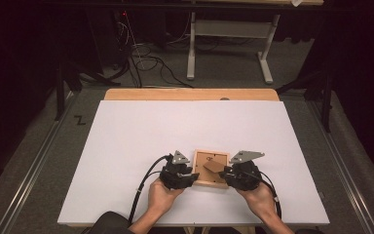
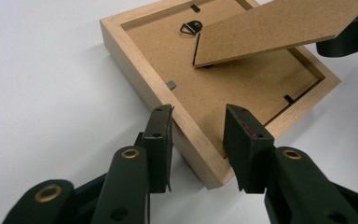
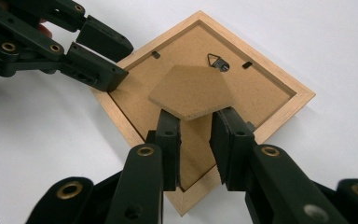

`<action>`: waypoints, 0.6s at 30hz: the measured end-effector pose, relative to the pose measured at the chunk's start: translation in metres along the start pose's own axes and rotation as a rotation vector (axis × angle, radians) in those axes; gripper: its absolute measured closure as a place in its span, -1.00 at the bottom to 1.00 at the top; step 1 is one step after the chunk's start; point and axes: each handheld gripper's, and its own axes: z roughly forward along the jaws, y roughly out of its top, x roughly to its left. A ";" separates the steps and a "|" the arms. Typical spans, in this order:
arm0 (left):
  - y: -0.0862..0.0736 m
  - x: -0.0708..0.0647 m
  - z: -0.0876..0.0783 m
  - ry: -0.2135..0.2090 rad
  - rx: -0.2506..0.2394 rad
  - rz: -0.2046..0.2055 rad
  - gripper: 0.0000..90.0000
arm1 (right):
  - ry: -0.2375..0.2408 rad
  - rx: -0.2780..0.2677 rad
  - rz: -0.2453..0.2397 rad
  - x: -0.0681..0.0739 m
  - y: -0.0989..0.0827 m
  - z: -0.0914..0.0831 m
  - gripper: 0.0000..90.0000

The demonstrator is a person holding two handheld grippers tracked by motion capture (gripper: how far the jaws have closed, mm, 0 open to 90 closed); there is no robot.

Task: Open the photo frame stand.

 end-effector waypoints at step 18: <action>0.005 -0.001 0.000 -0.005 0.018 0.007 0.38 | -0.032 0.006 0.007 -0.007 -0.001 0.006 0.51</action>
